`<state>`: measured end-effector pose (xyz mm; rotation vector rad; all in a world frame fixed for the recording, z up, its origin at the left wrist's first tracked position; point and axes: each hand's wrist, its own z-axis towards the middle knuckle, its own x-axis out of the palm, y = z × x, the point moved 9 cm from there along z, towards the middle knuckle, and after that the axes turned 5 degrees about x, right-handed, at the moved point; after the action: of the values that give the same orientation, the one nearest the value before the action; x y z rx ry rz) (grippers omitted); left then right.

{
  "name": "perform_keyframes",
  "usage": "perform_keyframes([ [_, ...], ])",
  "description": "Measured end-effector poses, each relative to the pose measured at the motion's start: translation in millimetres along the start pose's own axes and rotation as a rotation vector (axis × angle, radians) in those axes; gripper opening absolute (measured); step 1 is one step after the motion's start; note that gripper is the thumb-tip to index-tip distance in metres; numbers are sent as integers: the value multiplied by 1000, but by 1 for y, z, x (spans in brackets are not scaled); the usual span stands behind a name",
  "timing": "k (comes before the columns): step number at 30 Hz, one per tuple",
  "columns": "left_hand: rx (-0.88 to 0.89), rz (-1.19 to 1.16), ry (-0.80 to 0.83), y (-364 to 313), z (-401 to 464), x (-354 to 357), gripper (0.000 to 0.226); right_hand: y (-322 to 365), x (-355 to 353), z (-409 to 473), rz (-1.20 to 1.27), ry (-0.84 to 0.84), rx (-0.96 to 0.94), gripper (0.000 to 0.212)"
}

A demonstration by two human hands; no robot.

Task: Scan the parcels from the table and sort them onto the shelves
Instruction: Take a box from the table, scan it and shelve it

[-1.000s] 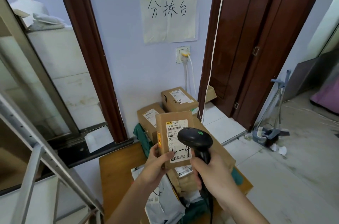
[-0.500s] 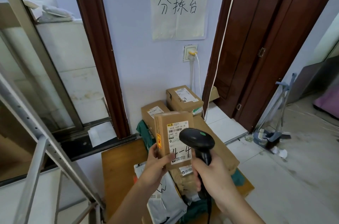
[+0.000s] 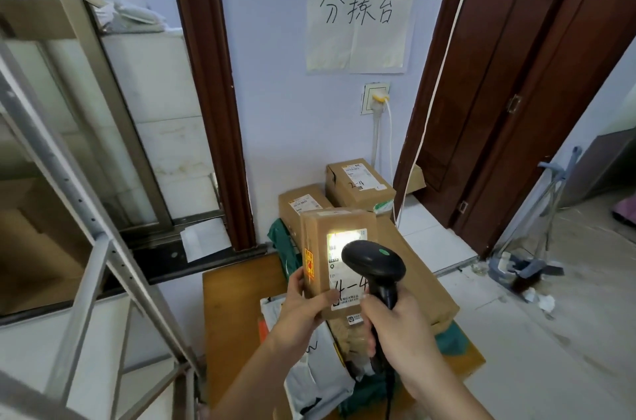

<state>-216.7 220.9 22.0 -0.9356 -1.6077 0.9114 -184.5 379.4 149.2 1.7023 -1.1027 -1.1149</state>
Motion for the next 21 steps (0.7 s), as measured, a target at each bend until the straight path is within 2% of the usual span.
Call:
perform_keyframes([
  [4, 32, -14, -43, 1, -35, 1, 95, -10, -1, -23, -49, 109, -31, 26],
  [8, 73, -84, -167, 14, -85, -1, 92, -29, -5, -61, -62, 218, -65, 17],
  [13, 90, -121, -287, 39, -172, -7, 93, -49, 1, -112, -77, 359, -98, 23],
  [18, 114, -66, -447, 47, -245, -25, 81, -52, 31, -158, -91, 508, -142, 7],
  [21, 153, -137, -509, 45, -283, -43, 89, -53, 54, -183, -129, 582, -149, 5],
])
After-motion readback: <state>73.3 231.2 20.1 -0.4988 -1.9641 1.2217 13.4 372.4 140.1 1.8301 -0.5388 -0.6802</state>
